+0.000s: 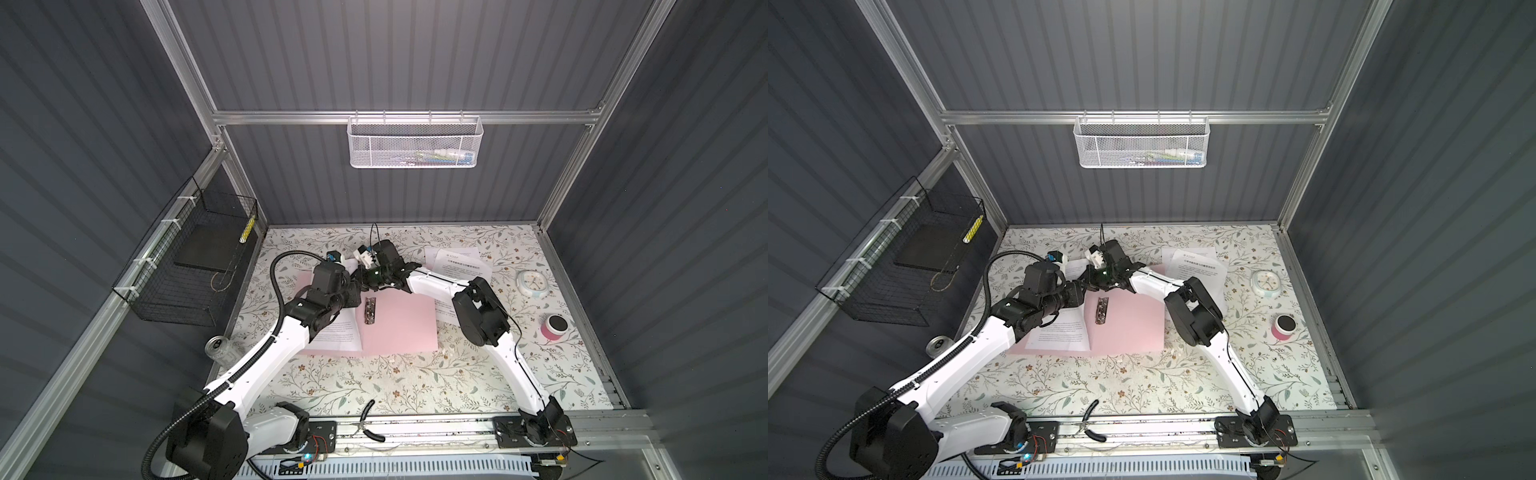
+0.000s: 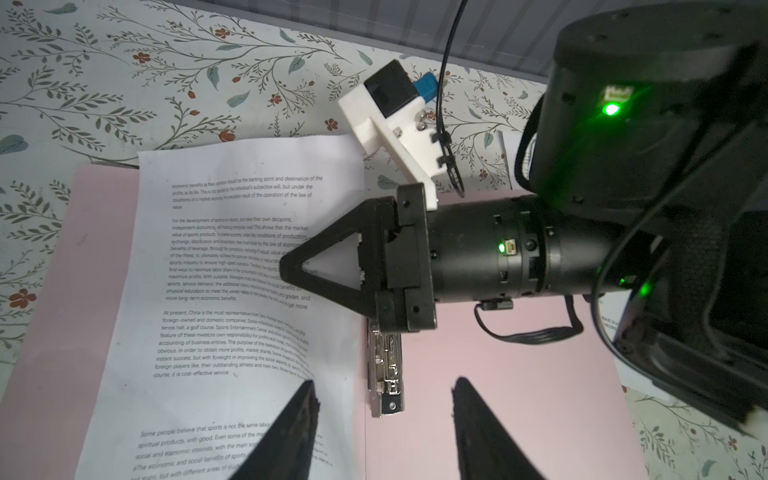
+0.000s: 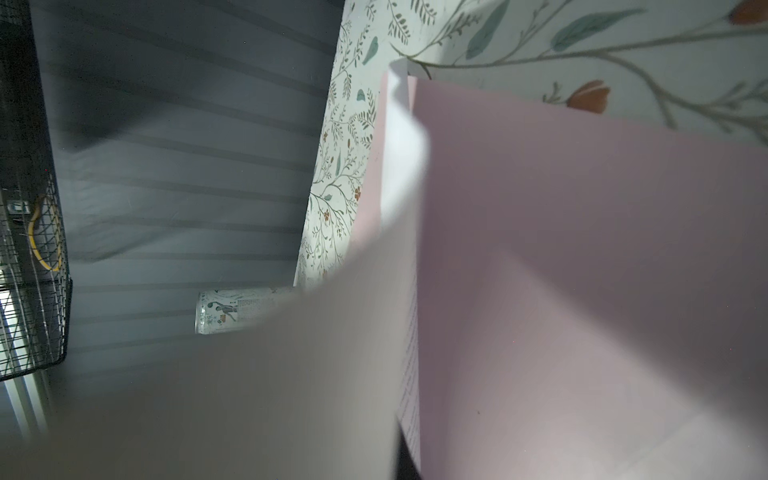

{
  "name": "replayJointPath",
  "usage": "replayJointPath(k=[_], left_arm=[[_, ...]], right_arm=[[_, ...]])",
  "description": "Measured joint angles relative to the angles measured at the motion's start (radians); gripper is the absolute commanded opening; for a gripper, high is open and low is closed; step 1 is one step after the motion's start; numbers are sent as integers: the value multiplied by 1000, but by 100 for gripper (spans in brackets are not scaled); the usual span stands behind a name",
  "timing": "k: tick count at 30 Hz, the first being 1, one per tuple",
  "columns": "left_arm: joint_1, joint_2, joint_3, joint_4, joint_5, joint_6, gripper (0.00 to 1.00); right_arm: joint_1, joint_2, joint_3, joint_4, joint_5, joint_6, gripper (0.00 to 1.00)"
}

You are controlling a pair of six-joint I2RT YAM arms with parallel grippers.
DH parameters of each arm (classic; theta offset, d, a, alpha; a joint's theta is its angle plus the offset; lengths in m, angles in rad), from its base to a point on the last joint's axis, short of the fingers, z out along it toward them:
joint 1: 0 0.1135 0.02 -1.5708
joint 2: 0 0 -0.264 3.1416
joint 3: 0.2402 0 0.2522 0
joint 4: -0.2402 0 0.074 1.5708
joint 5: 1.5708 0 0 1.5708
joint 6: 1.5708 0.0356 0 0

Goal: Put the files into the folder
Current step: 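Slide the papers toward the metal clip with the right gripper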

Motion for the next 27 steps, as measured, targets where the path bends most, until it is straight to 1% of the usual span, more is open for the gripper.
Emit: replayJointPath(k=[7,13,19,27], left_arm=[[0,25,0,6,6,-3,54],[0,33,0,7,9,-3,54],[0,33,0,7,9,-3,53],[0,44,0,8,10,-3,53]], right_arm=[[3,56,82,-5,-11,3,0],[5,95,108,-19,-14,7,0],[1,98,125,-31,-13,17,0],[-6,100,192,-45,-12,26,0]])
